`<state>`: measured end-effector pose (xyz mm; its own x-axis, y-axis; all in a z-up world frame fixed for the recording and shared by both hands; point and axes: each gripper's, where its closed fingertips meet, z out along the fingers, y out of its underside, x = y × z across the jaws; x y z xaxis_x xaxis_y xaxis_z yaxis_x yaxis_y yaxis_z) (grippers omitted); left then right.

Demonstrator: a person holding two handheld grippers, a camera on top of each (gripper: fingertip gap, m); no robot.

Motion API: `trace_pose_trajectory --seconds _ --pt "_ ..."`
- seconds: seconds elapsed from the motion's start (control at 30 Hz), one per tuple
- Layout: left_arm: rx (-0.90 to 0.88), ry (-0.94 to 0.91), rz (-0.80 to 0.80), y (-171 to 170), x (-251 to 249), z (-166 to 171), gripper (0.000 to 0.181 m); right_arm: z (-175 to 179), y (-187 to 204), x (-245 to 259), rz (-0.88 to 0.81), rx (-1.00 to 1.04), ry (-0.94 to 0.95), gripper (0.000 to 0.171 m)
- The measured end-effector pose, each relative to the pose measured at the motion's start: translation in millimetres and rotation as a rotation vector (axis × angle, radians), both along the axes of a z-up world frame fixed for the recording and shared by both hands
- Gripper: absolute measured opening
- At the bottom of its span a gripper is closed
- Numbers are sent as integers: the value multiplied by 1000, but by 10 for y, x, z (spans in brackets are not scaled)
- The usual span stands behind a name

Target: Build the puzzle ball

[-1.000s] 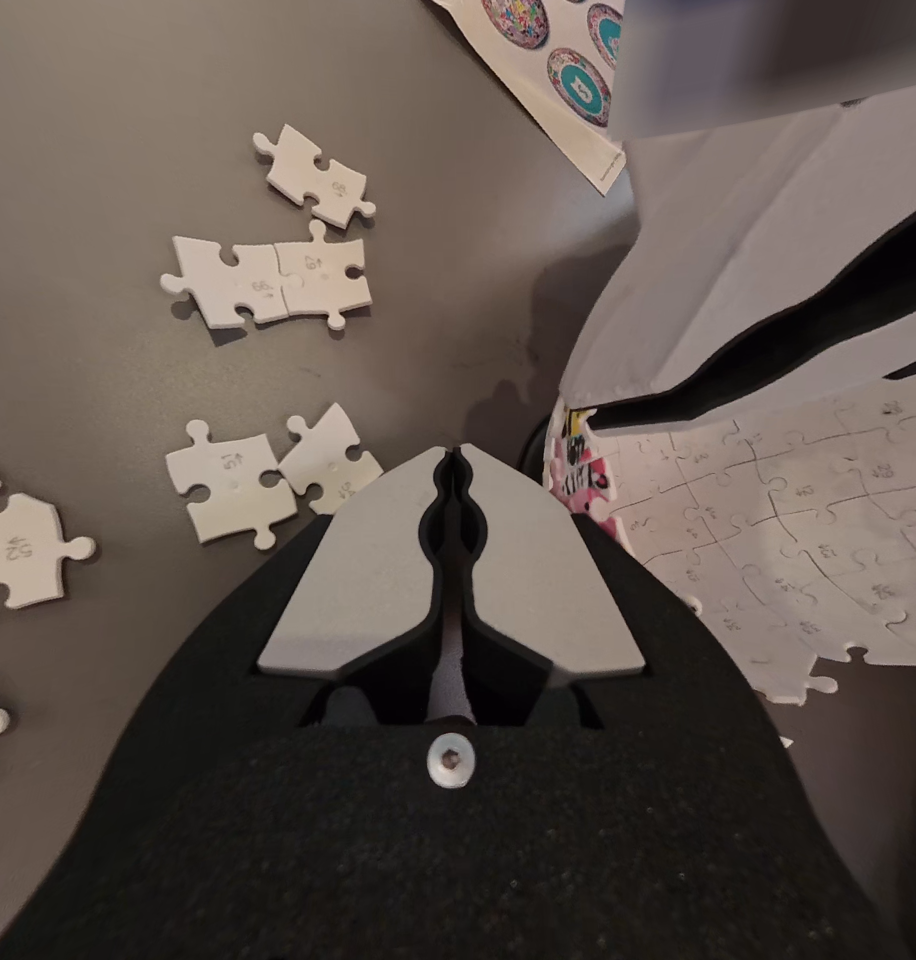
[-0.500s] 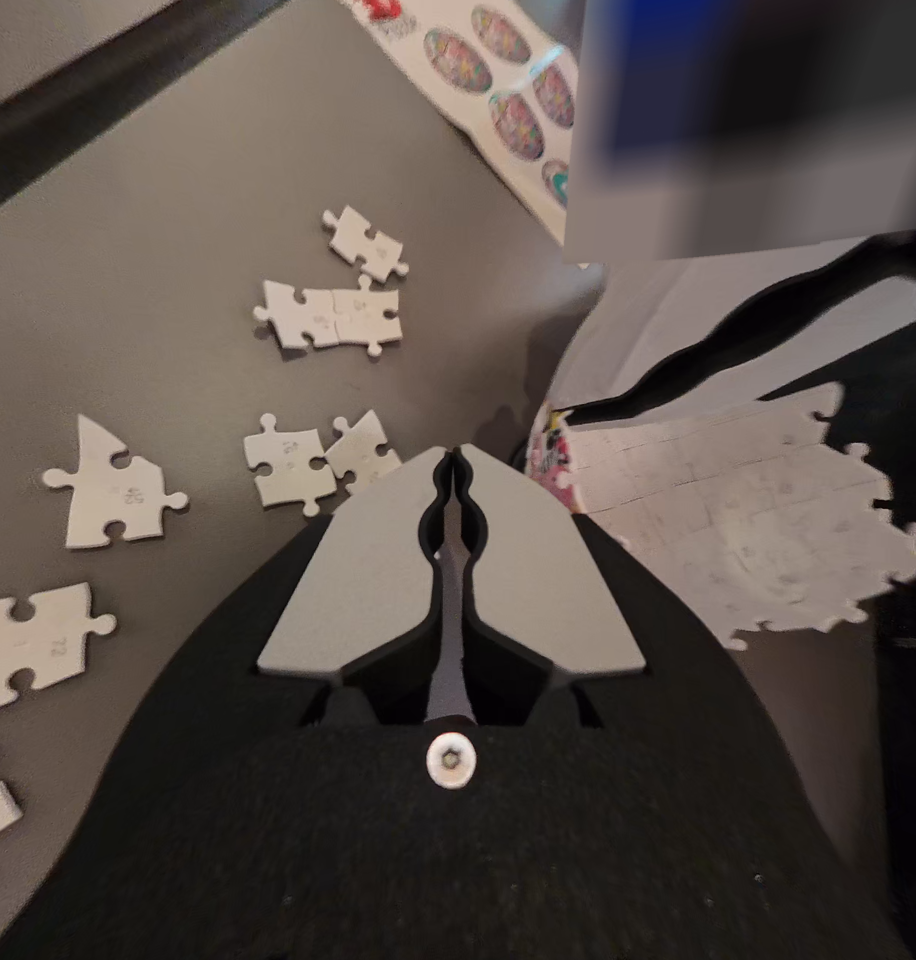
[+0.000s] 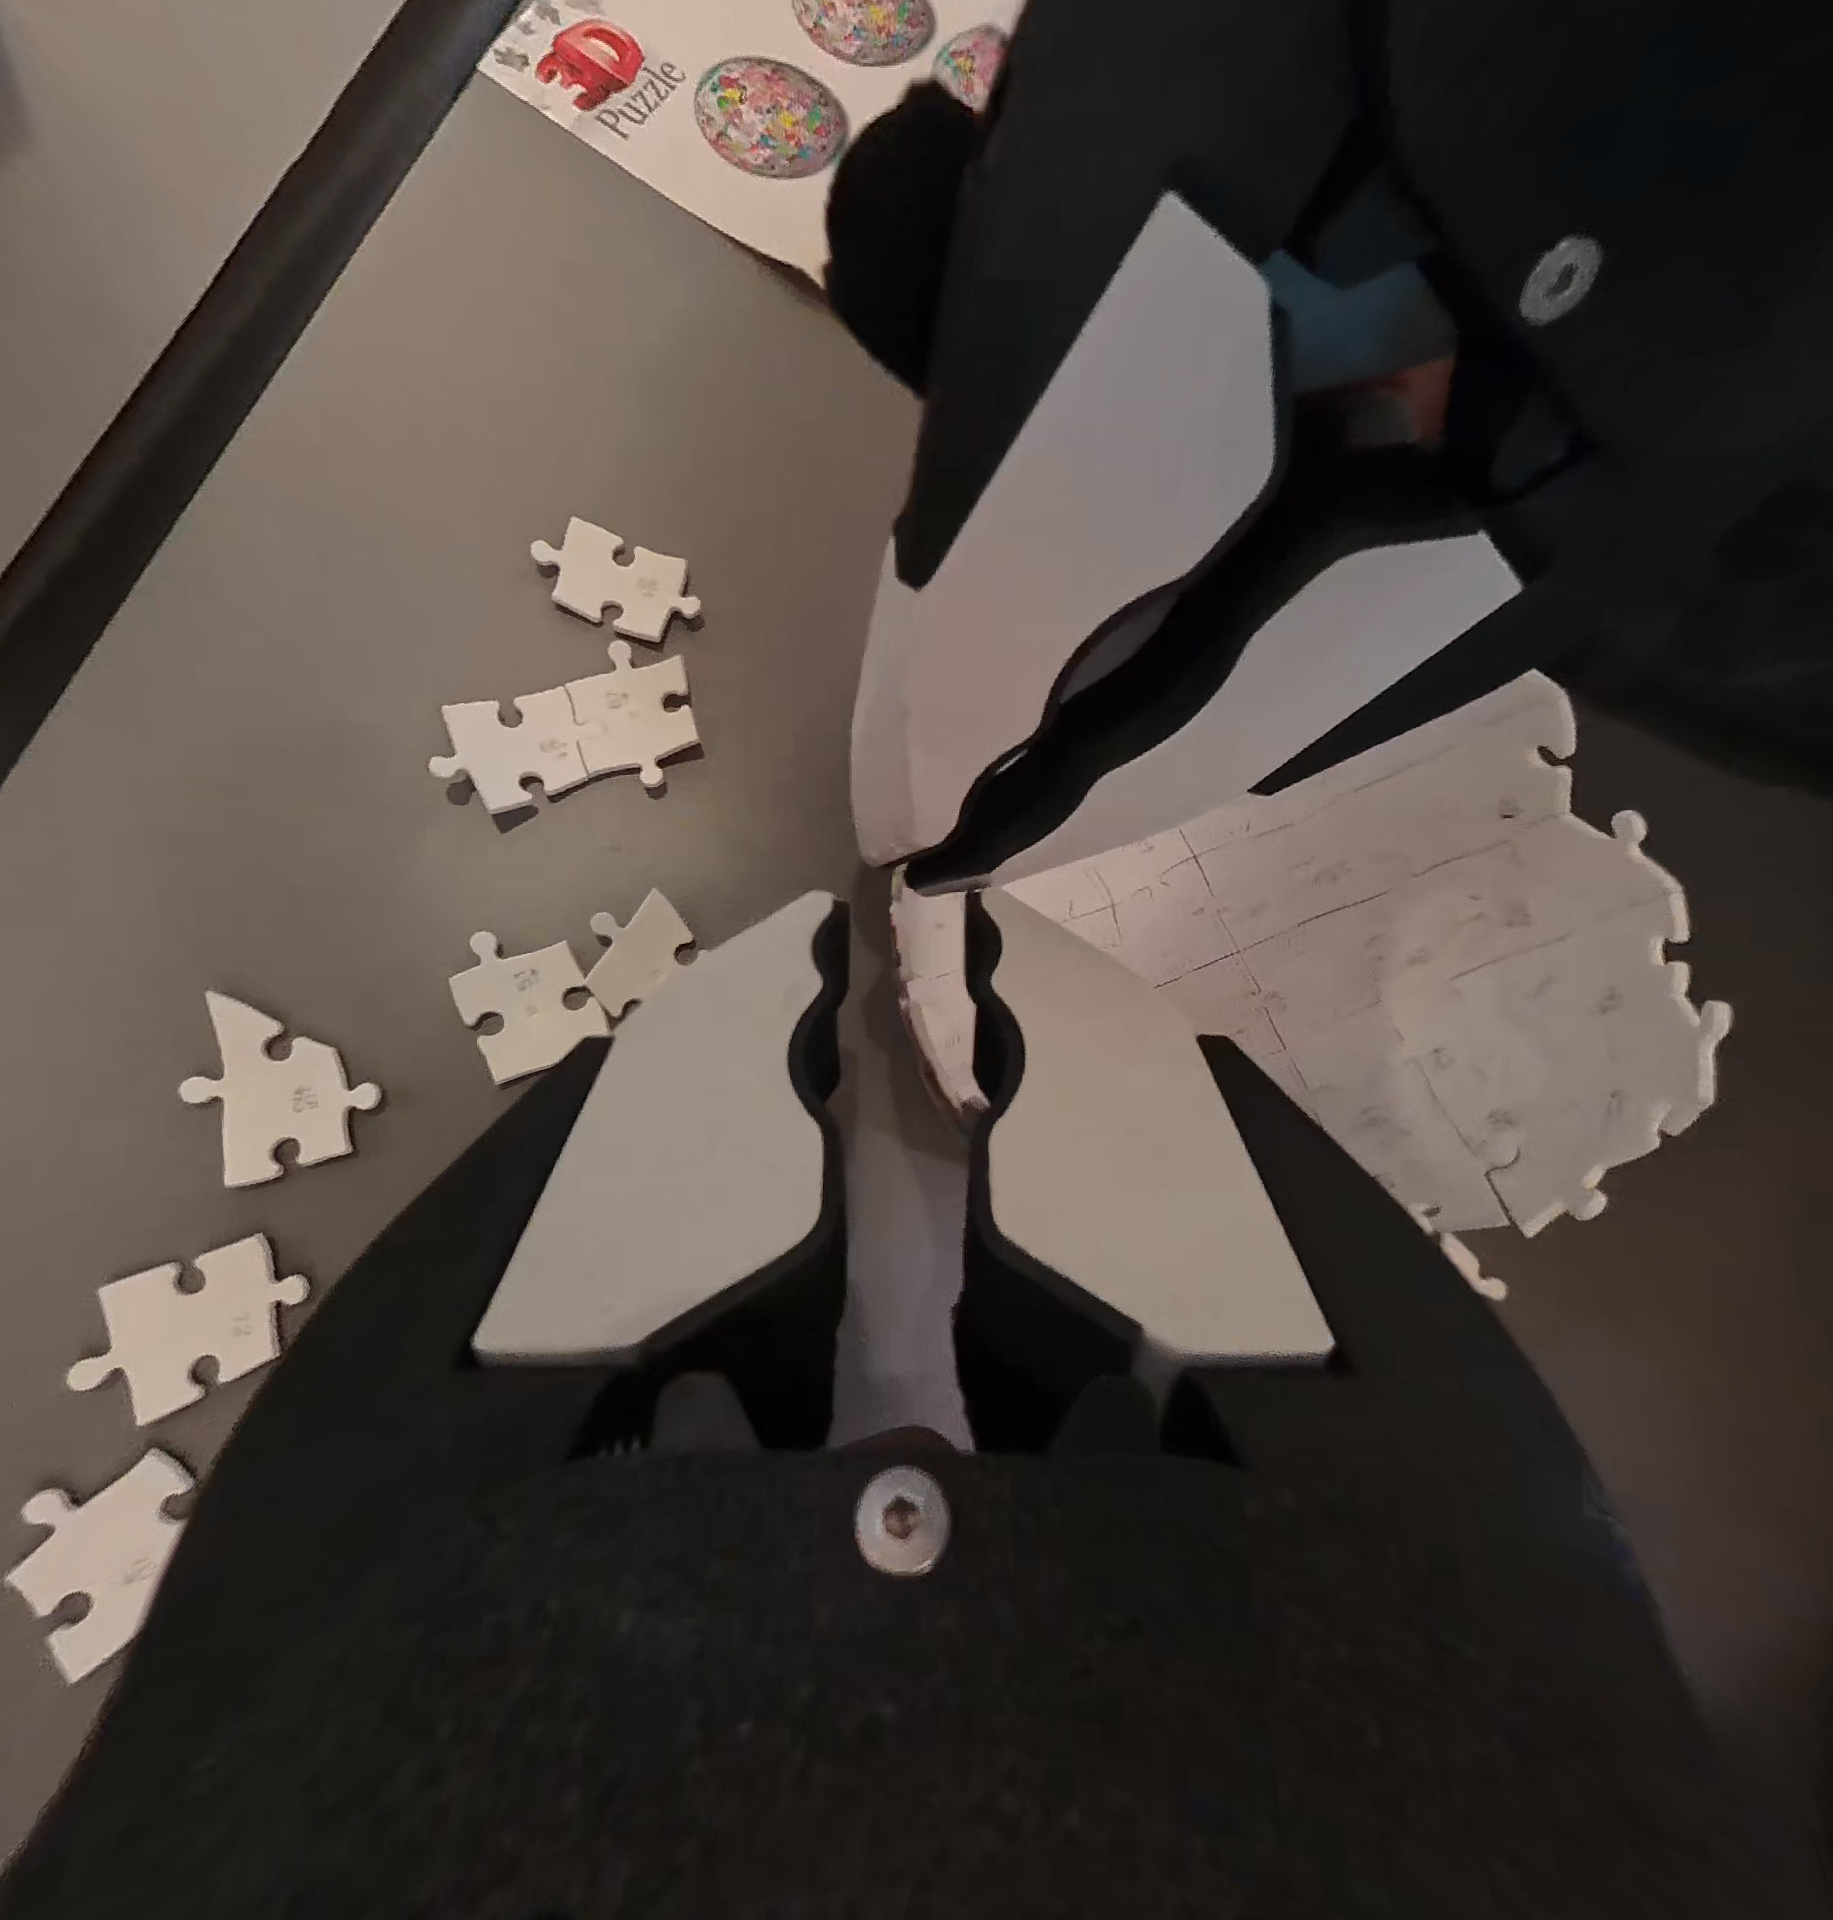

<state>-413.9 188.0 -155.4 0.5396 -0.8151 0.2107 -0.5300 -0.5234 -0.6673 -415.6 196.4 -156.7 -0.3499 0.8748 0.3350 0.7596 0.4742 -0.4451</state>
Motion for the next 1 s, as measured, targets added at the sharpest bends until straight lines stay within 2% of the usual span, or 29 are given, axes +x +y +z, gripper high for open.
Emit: trace_pose_trajectory --seconds 0.07,0.53,0.9,1.0 --pt "0 16 -11 -23 9 -2 12 2 -2 1 1 1 0 4" --pt "43 101 12 10 -46 -9 2 8 3 -13 17 -18 27 4" --pt "63 146 14 21 -32 -16 2 -6 -6 -1 29 -102 45 5" --pt "72 149 13 22 -22 -5 2 -4 12 59 27 -175 36 17"
